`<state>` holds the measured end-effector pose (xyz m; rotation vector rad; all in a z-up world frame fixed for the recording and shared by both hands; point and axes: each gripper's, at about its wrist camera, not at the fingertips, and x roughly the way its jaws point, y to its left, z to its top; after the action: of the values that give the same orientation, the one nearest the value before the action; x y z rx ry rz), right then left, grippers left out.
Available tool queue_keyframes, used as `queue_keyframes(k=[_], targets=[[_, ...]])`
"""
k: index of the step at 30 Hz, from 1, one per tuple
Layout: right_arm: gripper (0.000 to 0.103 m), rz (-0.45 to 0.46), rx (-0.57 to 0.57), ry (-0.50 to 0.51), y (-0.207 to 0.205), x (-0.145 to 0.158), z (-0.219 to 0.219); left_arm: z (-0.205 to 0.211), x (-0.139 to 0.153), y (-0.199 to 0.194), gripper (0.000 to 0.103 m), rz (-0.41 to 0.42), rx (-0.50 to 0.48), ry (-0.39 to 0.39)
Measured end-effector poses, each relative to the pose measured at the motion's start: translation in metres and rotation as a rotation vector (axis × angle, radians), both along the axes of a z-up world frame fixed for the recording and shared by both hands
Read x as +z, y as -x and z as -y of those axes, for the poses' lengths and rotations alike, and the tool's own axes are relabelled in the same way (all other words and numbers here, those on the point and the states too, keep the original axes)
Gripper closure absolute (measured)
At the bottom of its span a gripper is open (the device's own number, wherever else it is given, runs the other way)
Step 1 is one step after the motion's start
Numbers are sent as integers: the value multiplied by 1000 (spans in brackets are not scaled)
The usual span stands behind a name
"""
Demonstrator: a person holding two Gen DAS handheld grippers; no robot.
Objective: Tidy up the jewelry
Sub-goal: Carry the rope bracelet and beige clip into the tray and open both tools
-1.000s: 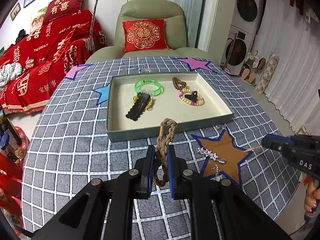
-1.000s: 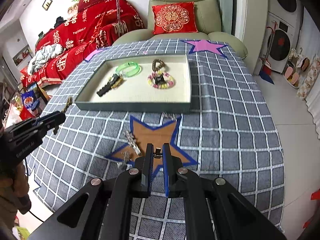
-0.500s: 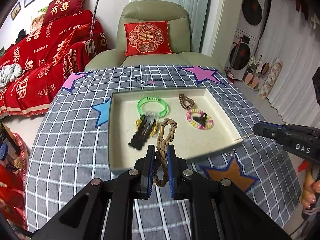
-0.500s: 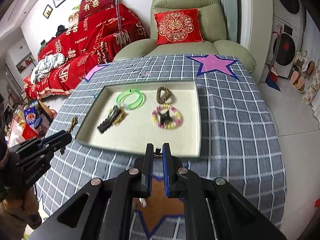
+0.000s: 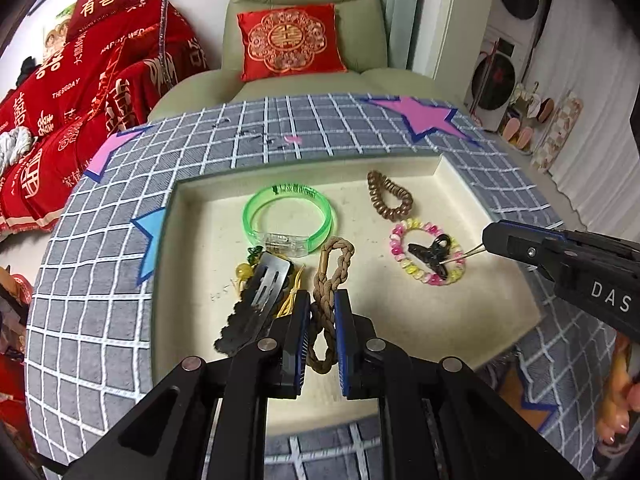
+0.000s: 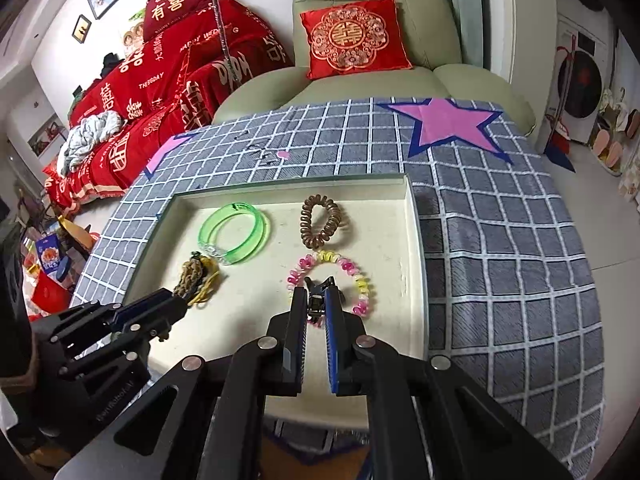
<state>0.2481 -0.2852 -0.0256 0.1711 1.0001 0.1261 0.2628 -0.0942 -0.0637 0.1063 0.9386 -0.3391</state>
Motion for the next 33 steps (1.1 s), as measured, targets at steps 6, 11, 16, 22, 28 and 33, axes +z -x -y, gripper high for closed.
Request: queue_keyframes(k=[6, 11, 16, 22, 28, 33], targets=[[94, -22, 5, -27, -1, -22, 4, 11, -16, -3, 83, -17, -14, -40], [94, -58, 7, -36, 2, -38, 5, 16, -25, -2, 83, -25, -20, -78], [94, -91, 5, -43, 1, -48, 6, 22, -31, -2, 83, -31, -31, -110], [93, -116, -4, -48, 1, -53, 7, 26, -32, 2, 82, -27, -36, -135], [92, -125, -14, -89, 1, -52, 11, 27, -31, 3, 82, -33, -30, -145], [46, -86, -18, -112, 4, -40, 13, 26, -27, 3, 82, -30, -18, -139]])
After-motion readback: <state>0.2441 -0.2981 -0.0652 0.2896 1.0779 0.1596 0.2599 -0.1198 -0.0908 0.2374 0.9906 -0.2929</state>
